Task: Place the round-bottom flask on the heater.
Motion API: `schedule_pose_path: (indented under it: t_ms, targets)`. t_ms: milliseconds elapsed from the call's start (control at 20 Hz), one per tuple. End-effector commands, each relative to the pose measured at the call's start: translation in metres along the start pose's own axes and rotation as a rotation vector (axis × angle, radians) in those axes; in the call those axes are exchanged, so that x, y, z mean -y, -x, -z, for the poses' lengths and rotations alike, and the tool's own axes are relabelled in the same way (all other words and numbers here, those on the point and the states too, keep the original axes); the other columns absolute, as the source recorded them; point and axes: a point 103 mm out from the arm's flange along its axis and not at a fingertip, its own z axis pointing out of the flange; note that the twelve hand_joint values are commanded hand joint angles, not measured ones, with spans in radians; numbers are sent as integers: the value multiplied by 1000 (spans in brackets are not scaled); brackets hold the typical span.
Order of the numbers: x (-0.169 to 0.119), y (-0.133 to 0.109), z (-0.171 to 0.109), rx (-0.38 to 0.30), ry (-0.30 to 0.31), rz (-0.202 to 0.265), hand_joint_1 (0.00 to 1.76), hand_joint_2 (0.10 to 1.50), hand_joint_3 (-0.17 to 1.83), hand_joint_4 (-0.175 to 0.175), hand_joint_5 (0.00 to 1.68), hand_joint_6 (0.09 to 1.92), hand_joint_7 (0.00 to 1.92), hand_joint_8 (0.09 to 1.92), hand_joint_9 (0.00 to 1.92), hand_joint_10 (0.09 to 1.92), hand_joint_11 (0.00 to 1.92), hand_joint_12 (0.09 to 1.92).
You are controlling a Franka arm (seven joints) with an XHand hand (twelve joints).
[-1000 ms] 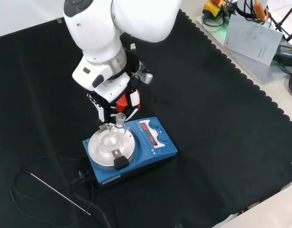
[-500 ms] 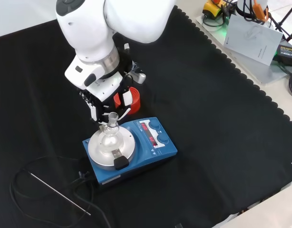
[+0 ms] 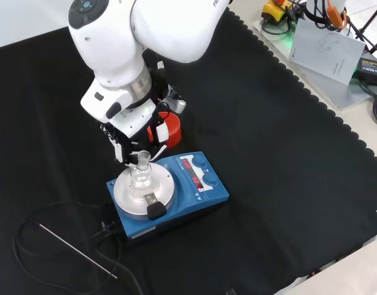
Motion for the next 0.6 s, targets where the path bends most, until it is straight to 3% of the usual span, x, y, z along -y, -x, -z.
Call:
schedule_pose_path:
  t_ms: [50, 600]
  targets:
    - [-3, -4, -8, -2, -15, 10, 1345, 335, 1152, -175, 1305, 759, 1549, 579, 1755, 286, 1619, 800]
    - [-4, 5, -16, -5, -19, 9, 1345, 334, 1152, -175, 1305, 759, 1549, 579, 1757, 282, 1613, 800]
